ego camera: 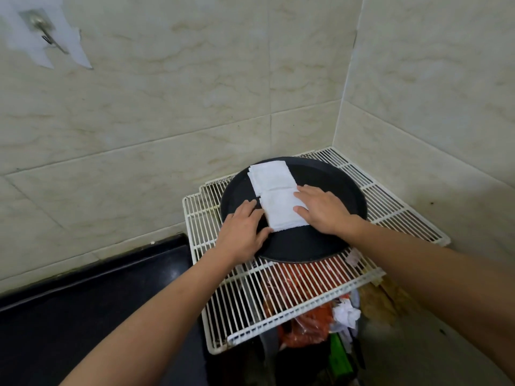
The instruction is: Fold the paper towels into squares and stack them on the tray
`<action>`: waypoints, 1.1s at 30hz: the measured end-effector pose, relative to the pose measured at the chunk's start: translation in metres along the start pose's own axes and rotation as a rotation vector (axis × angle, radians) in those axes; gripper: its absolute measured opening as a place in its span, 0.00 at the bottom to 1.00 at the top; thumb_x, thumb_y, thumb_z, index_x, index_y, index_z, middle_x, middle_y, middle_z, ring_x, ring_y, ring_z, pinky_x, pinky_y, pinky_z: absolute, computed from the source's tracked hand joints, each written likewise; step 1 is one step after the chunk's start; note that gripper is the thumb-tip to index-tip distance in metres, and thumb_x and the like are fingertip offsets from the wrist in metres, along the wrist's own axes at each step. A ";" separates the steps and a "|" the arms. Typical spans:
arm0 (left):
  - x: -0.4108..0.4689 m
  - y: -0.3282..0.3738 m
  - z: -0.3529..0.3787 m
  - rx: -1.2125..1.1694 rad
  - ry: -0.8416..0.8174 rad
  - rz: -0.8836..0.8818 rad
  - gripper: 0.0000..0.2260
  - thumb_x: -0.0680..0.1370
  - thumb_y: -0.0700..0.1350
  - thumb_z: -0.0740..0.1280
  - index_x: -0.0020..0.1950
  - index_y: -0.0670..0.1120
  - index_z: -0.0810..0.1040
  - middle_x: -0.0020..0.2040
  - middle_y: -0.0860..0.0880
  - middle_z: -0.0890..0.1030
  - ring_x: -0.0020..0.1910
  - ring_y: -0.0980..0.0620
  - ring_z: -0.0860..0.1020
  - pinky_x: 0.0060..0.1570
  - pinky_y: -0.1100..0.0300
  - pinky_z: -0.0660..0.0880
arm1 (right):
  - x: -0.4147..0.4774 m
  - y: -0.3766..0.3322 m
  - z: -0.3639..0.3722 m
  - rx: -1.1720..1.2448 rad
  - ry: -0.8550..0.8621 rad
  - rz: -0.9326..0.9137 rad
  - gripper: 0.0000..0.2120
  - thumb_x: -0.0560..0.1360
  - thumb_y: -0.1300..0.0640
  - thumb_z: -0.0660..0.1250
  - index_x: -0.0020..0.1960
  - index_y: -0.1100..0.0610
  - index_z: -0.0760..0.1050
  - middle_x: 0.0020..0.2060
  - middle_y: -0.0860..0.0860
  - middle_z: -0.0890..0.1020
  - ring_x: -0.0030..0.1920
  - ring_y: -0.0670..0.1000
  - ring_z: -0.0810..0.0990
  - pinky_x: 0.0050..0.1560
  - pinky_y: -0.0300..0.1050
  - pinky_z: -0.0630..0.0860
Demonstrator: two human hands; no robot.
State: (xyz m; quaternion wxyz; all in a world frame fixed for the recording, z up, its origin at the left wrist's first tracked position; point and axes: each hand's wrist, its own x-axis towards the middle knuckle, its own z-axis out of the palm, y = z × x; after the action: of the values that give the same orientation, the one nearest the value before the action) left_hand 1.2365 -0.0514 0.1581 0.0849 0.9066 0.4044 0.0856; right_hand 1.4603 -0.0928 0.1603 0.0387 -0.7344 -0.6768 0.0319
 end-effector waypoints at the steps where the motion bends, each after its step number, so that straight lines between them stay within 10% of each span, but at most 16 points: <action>1: -0.007 0.000 -0.002 0.009 0.004 -0.022 0.24 0.80 0.56 0.59 0.74 0.48 0.63 0.77 0.47 0.58 0.77 0.49 0.53 0.72 0.49 0.57 | -0.003 -0.003 -0.003 -0.002 0.006 0.000 0.25 0.82 0.46 0.54 0.76 0.53 0.59 0.77 0.50 0.59 0.77 0.51 0.55 0.72 0.56 0.59; 14: -0.213 0.006 -0.031 0.078 0.191 -0.456 0.16 0.78 0.51 0.62 0.64 0.46 0.74 0.57 0.47 0.76 0.56 0.45 0.75 0.52 0.51 0.72 | -0.068 -0.135 -0.027 0.190 0.241 -0.439 0.17 0.80 0.47 0.58 0.63 0.55 0.74 0.59 0.52 0.77 0.59 0.54 0.74 0.53 0.50 0.72; 33: -0.682 -0.141 -0.091 0.195 0.196 -1.226 0.09 0.78 0.50 0.61 0.53 0.48 0.76 0.51 0.47 0.81 0.51 0.44 0.79 0.45 0.53 0.75 | -0.227 -0.612 0.046 0.313 0.034 -1.065 0.15 0.80 0.44 0.58 0.60 0.50 0.74 0.56 0.47 0.79 0.55 0.53 0.78 0.51 0.48 0.72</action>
State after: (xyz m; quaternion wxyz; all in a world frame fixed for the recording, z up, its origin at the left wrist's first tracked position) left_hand 0.6660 -0.4610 0.1564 -0.0019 0.5013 0.8627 0.0669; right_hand 0.8307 -0.2694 0.1742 0.1691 -0.2768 -0.9410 0.0966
